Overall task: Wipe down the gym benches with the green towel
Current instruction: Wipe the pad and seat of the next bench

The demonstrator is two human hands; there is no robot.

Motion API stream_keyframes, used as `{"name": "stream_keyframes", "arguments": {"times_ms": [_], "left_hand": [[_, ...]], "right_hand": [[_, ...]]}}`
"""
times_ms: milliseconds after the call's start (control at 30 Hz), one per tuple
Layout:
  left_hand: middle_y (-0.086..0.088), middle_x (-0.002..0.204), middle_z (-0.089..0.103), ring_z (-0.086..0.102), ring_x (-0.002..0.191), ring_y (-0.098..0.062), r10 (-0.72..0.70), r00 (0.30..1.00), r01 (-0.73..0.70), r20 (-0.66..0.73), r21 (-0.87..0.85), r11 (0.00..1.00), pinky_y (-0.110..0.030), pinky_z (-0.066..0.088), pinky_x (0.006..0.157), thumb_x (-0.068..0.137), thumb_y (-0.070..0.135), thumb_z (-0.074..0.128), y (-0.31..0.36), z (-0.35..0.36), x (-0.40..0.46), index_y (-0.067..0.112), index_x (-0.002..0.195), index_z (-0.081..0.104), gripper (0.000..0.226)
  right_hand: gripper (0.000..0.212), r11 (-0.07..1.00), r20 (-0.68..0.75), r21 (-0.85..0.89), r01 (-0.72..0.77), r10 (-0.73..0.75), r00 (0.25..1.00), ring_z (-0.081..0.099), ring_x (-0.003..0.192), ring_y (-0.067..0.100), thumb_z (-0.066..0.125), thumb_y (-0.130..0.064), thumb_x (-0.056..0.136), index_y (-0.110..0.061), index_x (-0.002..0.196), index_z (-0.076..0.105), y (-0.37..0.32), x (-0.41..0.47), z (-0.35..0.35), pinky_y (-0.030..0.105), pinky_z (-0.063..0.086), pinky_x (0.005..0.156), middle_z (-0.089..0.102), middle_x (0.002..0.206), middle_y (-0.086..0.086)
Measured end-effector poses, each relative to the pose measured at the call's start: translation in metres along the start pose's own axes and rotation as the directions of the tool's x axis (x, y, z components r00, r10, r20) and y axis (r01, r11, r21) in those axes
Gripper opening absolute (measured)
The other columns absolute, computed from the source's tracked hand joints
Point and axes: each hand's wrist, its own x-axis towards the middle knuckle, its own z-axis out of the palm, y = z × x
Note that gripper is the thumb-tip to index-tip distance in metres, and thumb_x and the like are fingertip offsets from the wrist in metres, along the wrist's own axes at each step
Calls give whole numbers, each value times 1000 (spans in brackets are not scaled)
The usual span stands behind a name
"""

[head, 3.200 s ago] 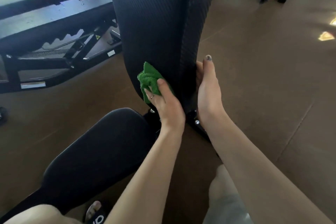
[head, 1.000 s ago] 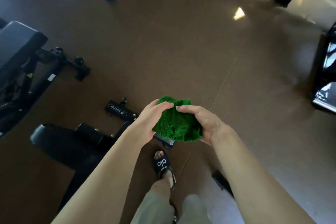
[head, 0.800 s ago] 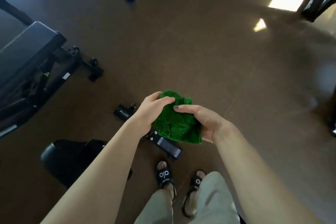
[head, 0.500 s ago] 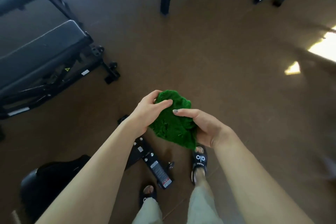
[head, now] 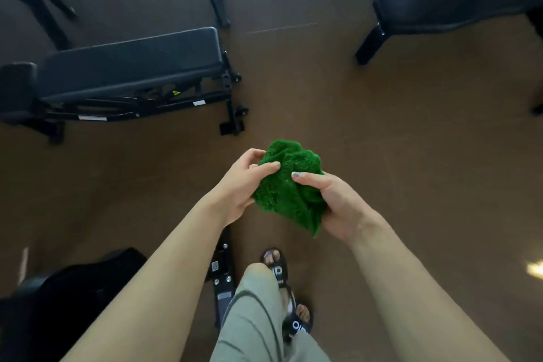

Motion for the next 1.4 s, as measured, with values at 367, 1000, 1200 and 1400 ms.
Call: {"name": "stream_keyframes", "arguments": {"times_ms": [367,1000,1200,1400], "left_hand": [[-14,122,69,73,107,-27,76,971,-87,-225,-38,995,-52,58,97,100,27,67,129,-49,188,23,126,62,27],[-4,113,70,70,106,-18,-315,724,27,-614,-431,902,-40,57,97,107,28,50,223,-180,385,23,114,64,16],[-2,113,68,67,107,-17,-332,630,-24,-702,-445,895,-37,56,96,108,28,48,213,-257,447,25,112,62,14],[-2,122,64,63,111,-18,-391,489,-83,-780,-488,869,-44,51,104,106,33,50,181,-323,525,22,130,55,27]], "right_hand": [[32,983,62,-182,-37,49,997,73,112,38,60,-10,100,-7,131,66,-176,204,45,51,59,92,75,122,19],[22,934,-157,-326,-149,102,982,75,100,32,67,-5,96,-17,114,71,-365,508,181,46,63,78,77,112,11],[22,680,129,-632,373,-383,915,73,101,17,71,-14,95,-23,115,73,-359,606,236,42,62,92,76,104,-3],[57,-424,785,-591,686,-105,611,47,143,28,65,-39,100,-13,149,54,-297,734,222,42,35,121,58,149,8]]}}
